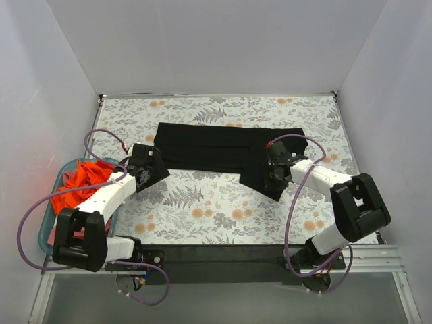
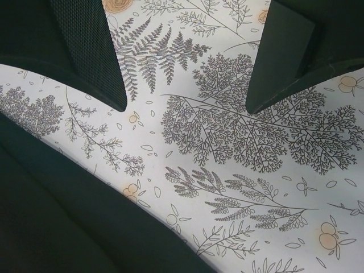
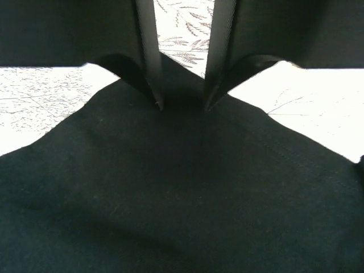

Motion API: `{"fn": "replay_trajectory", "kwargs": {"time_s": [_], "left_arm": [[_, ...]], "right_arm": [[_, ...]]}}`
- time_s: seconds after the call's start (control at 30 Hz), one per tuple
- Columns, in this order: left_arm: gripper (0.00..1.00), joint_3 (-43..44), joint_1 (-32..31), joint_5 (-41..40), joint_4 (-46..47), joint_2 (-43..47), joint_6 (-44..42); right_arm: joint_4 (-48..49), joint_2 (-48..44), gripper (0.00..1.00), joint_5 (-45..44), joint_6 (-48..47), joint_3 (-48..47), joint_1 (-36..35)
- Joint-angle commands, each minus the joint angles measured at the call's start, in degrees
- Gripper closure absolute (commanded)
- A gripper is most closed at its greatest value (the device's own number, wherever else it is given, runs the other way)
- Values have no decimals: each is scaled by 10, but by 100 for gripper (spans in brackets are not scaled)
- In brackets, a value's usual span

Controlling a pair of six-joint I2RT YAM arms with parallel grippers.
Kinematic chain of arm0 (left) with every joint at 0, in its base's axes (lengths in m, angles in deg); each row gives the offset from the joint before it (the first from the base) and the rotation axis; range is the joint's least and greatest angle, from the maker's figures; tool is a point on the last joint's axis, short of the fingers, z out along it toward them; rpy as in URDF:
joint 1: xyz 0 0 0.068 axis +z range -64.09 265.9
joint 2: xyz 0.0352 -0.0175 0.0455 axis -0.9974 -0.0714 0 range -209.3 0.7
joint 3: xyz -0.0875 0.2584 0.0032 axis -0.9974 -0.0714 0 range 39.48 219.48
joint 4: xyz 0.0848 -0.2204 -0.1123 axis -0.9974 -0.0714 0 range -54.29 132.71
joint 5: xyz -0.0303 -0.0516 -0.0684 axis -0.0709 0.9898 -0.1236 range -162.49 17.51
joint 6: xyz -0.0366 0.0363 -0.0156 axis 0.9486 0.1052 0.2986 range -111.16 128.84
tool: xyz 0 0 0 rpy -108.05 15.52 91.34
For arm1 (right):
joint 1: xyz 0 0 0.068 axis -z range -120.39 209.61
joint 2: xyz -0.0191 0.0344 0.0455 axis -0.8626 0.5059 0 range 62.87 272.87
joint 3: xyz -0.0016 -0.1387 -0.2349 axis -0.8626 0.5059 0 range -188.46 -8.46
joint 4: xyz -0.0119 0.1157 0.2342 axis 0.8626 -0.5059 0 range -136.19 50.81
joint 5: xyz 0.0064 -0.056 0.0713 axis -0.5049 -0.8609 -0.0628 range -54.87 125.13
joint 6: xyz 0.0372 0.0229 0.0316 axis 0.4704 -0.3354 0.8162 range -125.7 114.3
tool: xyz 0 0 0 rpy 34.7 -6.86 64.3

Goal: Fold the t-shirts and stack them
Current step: Fold the tshirt

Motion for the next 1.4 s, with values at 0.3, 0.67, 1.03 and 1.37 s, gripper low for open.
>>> {"fn": "replay_trajectory", "kwargs": {"time_s": [0.3,0.67,1.03,1.37], "left_arm": [[15,7,-2,-14,14,18,-8],[15,6,-2,-24,13,9,-7],[15,4,-2,-34,12,-15,-7],[15,4,-2,-34,14,-35,-6]], "right_arm": [[-64,30,99,-66,-15,-76,-11],[-90,105,99,-115,-91,-313,43],[-17,228,99,-57,-129,-462,105],[25,285,93,-16,-114,-467,148]]}}
